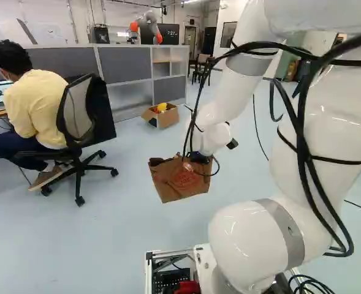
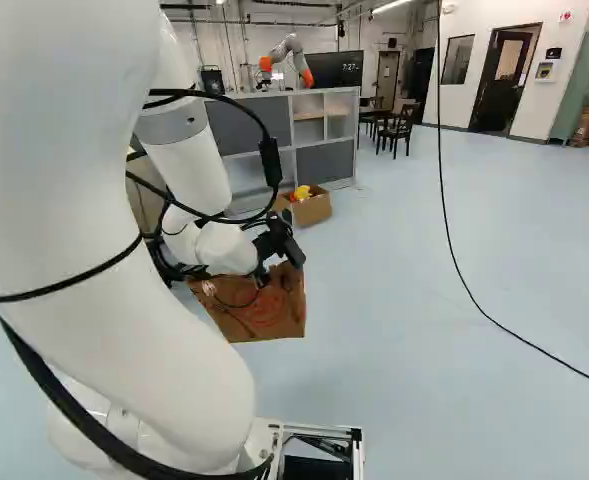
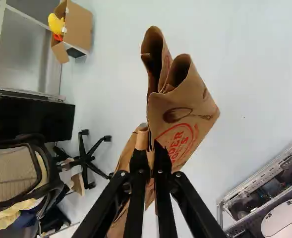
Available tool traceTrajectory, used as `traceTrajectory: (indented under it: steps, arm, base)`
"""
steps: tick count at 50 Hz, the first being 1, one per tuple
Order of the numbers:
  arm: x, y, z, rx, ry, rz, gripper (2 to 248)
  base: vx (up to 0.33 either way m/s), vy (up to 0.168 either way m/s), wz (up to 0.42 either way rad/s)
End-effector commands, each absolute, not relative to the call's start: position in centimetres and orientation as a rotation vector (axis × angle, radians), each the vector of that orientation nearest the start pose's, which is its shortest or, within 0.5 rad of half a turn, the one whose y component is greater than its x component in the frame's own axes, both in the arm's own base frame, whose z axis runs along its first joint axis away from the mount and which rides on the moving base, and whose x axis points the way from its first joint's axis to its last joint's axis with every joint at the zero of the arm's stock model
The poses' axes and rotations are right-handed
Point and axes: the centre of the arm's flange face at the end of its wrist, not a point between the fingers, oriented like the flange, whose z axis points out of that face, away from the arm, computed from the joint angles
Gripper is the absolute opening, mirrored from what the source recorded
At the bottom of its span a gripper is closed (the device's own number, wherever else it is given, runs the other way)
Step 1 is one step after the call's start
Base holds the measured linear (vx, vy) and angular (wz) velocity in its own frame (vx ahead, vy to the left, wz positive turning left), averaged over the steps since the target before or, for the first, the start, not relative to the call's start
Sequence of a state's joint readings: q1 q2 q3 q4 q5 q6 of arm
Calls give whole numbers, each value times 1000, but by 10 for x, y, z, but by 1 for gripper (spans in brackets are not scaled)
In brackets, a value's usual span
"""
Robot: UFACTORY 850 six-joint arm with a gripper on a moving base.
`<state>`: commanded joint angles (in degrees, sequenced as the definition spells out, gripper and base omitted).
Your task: Pick up the grocery bag from the ground
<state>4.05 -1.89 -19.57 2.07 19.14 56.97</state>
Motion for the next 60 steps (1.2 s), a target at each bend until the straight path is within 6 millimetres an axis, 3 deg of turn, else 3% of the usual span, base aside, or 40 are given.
traceTrajectory:
  steps: [32, 60]
  arm:
    - [333, 22, 330, -2399, 1206, -830, 23]
    - [326, 18, 335, -2439, 1057, -943, 23]
  base:
    - [0, 0, 0]
    - [0, 0, 0]
